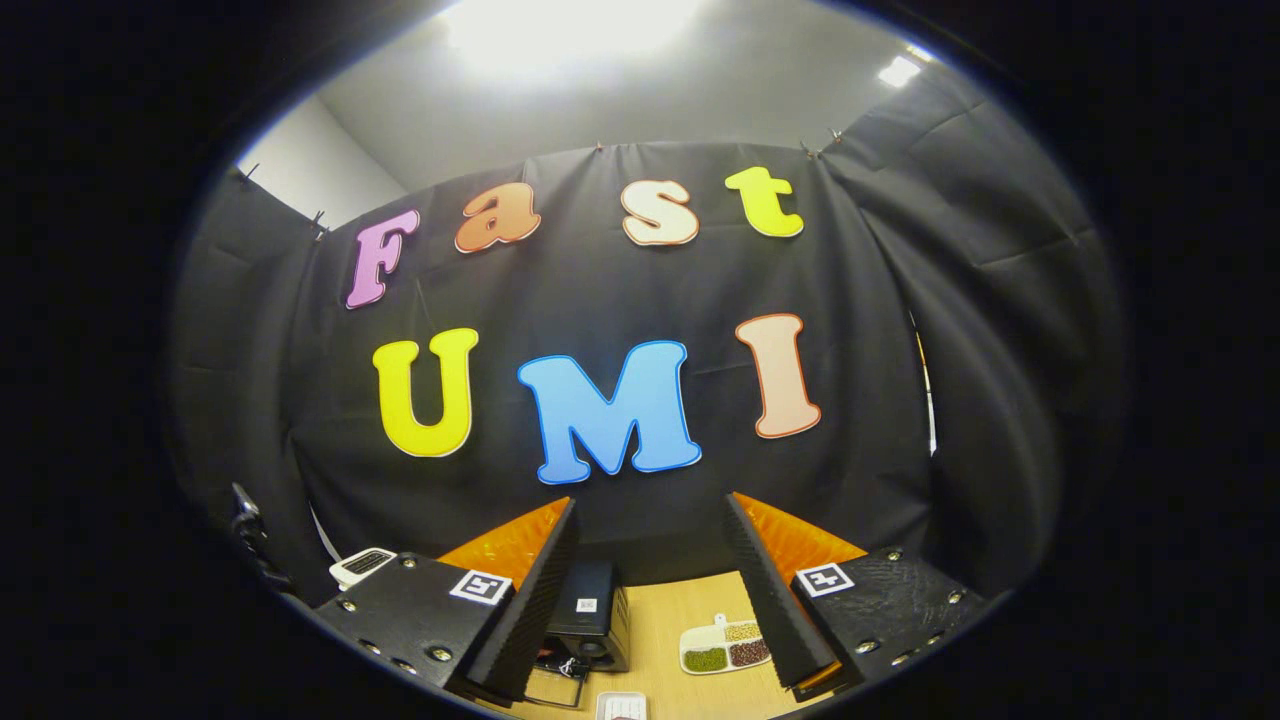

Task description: Open the electric oven with the left hand, put the food in, and close the electric oven.

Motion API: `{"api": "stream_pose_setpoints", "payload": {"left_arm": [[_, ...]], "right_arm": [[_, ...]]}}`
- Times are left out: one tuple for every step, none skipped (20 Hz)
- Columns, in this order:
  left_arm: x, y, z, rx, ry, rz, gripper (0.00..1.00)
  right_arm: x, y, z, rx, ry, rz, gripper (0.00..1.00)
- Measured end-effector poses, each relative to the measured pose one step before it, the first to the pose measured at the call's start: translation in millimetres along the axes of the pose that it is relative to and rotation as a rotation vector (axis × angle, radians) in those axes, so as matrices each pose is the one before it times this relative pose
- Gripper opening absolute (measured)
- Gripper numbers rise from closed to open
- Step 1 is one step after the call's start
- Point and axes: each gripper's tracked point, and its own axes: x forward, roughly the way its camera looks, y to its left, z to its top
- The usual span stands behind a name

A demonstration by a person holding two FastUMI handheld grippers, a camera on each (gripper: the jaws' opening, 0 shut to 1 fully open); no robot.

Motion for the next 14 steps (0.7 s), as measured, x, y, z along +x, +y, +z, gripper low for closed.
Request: {"api": "stream_pose_setpoints", "payload": {"left_arm": [[8.78,1.76,-25.01,-0.01112,0.06359,0.00640,0.97],[9.38,-0.25,-24.92,-0.01457,0.06859,0.00805,1.00],[7.03,1.43,-20.02,-0.01476,0.05283,0.00891,1.00],[7.55,-0.58,-16.13,-0.01349,0.04475,-0.00065,1.00],[5.69,-0.29,-13.35,-0.00788,0.03298,-0.00036,0.98],[7.18,2.02,-11.22,0.00309,0.03359,0.00400,1.00],[5.04,3.11,-13.33,0.01138,0.03021,0.00460,1.00],[7.14,3.35,-9.26,0.01395,0.02594,0.01077,1.00],[6.70,1.40,-7.72,0.01050,0.02046,0.00204,0.98],[7.32,1.20,-6.37,-0.00108,0.02058,0.00333,0.98],[6.84,0.95,-5.91,-0.00464,0.02058,0.00045,0.98],[5.26,1.50,-4.90,-0.00447,0.01738,0.00189,1.00],[6.69,1.87,-3.97,-0.00653,0.01530,-0.00060,1.00],[5.11,0.09,-1.85,0.00019,0.01047,-0.00302,0.98]], "right_arm": [[2.76,-1.92,-1.75,0.01100,0.00380,-0.00150,0.88],[-1.70,-6.55,-4.59,0.01177,0.00571,-0.00351,0.88],[-1.98,-4.55,-1.52,0.00993,0.00571,-0.00369,0.88],[-0.48,-4.80,0.85,0.00706,-0.00316,-0.00472,0.88],[1.29,-5.57,1.07,-0.00268,-0.00635,-0.00786,0.88],[0.13,-3.09,-1.70,-0.00939,-0.00216,-0.00812,0.88],[-0.76,-4.25,-0.90,-0.00989,0.00099,-0.00688,0.88],[0.72,-3.25,-2.20,-0.00567,0.00262,-0.00530,0.88],[0.29,-3.80,-1.96,-0.00258,0.00522,-0.00496,0.88],[-0.69,-4.59,-3.15,-0.00038,0.00532,-0.00644,0.88],[-2.08,-4.85,-0.48,-0.00062,-0.00095,-0.00721,0.88],[-0.75,-4.63,-0.10,-0.00847,-0.00471,-0.01073,0.88],[-1.32,-5.32,0.54,-0.01969,-0.00682,-0.01416,0.88],[-1.67,-6.47,0.66,-0.01906,-0.00792,-0.01190,0.88]]}}
